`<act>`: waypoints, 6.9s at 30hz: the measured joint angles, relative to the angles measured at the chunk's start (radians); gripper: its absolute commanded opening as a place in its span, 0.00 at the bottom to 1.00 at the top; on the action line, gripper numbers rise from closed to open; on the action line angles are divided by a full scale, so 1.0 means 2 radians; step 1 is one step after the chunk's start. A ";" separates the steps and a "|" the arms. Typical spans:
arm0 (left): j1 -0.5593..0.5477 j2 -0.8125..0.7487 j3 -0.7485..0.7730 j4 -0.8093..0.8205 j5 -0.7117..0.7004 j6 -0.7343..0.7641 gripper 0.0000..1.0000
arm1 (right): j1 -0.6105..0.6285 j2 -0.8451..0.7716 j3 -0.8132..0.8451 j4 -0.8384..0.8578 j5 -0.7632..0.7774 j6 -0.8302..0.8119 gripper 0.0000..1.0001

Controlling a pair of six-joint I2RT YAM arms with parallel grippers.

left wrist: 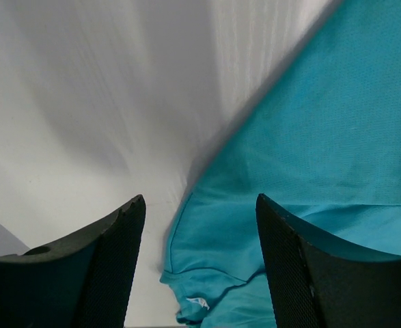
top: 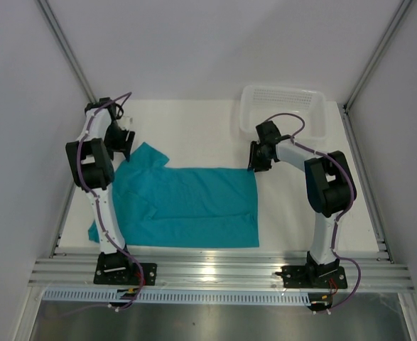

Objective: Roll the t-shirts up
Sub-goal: Fold the tshirt

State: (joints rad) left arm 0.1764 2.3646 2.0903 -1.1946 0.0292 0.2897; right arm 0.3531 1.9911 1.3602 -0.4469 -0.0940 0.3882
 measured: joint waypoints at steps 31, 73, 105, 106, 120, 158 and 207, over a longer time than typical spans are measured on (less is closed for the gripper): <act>-0.014 -0.005 0.020 0.038 0.047 0.207 0.58 | 0.000 -0.002 -0.007 0.011 0.000 0.000 0.32; 0.007 -0.004 -0.042 -0.014 0.048 0.282 0.46 | 0.009 -0.011 -0.020 0.007 0.000 0.001 0.22; 0.026 -0.028 -0.077 0.017 0.111 0.231 0.01 | 0.010 -0.017 -0.027 0.006 0.000 0.001 0.00; 0.026 -0.040 -0.093 0.025 0.113 0.229 0.01 | 0.010 -0.019 -0.028 0.005 0.000 0.000 0.00; 0.042 -0.192 -0.209 0.090 0.149 0.212 0.01 | 0.012 -0.073 -0.043 -0.001 -0.014 -0.012 0.00; 0.107 -0.393 -0.459 0.079 0.170 0.248 0.01 | 0.070 -0.272 -0.252 -0.035 -0.036 0.004 0.00; 0.134 -0.402 -0.488 0.133 0.174 0.232 0.01 | 0.058 -0.198 -0.210 -0.020 -0.040 0.001 0.00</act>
State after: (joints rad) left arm 0.4435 1.5612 1.1133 -0.9287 0.3779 0.7532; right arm 0.4686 1.5948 0.9398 -0.4877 -0.1741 0.3897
